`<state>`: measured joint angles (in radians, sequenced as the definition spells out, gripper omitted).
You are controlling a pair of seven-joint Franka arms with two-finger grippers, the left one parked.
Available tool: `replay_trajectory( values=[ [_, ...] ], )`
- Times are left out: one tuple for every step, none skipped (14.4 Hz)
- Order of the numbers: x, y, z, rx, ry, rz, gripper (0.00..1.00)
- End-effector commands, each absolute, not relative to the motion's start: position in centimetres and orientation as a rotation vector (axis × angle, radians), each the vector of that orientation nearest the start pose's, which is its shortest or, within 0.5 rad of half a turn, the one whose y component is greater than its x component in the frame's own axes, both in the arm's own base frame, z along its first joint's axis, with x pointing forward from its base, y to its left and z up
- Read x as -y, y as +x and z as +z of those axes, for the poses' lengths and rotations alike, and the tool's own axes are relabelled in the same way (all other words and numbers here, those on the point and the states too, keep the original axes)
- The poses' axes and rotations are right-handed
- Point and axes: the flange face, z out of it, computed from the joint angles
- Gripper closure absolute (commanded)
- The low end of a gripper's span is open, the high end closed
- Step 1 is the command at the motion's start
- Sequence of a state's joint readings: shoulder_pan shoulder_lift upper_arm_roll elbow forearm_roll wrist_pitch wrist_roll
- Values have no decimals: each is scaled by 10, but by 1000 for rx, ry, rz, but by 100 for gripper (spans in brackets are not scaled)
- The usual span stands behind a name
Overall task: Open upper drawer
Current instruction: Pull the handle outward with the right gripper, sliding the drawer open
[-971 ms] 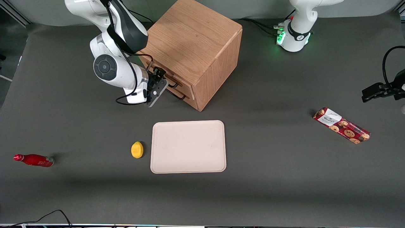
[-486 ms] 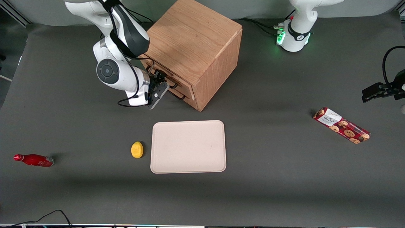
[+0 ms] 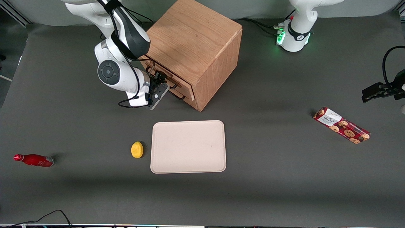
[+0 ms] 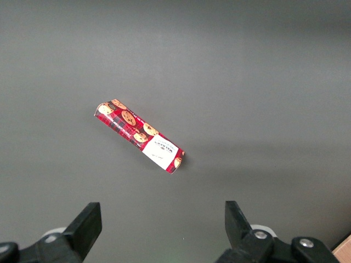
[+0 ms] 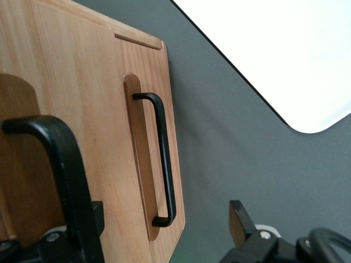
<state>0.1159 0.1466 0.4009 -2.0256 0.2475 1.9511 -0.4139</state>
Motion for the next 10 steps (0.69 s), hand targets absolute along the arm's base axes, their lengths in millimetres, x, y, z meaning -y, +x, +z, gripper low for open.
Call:
replay_trajectory(
  values=[
    [-281,482,365,1167,-2628,293,0],
    [-279,485,366,1162,-2632,281,0],
    [-276,488,367,1154,-2636,275,0],
    [-274,489,367,1161,-2634,271,0],
    [-272,491,367,1171,-2630,268,0],
    [-268,493,368,1177,-2635,264,0],
    [-260,498,368,1166,-2650,261,0],
    [-255,501,368,1157,-2657,258,0],
    [-254,503,370,1163,-2664,252,0],
    [-251,504,369,1179,-2676,253,0]
  ],
)
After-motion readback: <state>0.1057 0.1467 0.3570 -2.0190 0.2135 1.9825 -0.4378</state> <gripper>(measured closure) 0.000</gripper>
